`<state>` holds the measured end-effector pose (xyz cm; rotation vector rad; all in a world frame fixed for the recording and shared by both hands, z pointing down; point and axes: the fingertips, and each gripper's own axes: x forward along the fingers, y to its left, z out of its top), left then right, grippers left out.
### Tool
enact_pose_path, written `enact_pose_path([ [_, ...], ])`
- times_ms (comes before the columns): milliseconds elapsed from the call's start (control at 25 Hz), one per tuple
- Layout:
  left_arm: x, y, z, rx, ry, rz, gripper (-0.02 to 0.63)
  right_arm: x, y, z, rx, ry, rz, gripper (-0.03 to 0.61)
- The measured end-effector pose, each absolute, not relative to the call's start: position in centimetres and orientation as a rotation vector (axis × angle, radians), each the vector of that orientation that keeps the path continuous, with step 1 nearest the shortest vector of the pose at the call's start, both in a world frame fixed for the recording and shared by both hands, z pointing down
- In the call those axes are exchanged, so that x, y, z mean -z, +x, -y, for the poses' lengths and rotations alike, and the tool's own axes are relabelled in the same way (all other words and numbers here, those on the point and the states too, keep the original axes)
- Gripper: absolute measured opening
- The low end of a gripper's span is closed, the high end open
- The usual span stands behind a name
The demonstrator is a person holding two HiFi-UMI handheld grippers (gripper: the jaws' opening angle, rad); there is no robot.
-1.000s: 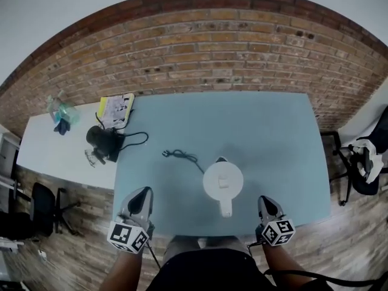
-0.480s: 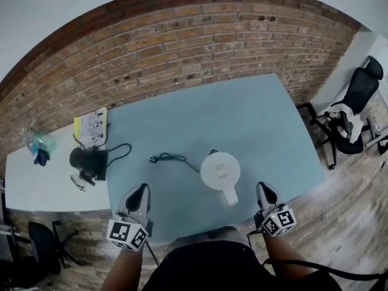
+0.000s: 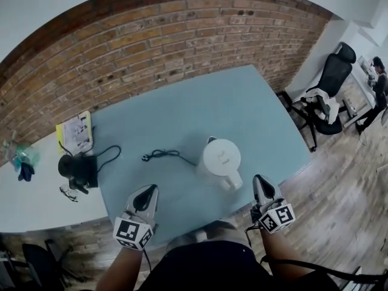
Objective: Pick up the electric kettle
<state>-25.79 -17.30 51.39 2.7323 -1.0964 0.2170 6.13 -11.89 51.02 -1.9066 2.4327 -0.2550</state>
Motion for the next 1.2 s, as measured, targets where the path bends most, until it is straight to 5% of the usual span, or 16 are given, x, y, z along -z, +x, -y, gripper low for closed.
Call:
enact_pose_path([
  [600,-51.0,-24.5,15.4,-0.233,2.708,1.110,0.005,-50.0,3.7,10.2,0.297,-1.727,-2.469,0.005],
  [1200,-52.2,-24.3,14.4,-0.367,2.685,1.147,0.005,-50.9,0.7,10.9,0.256,-1.616,-2.565,0.313],
])
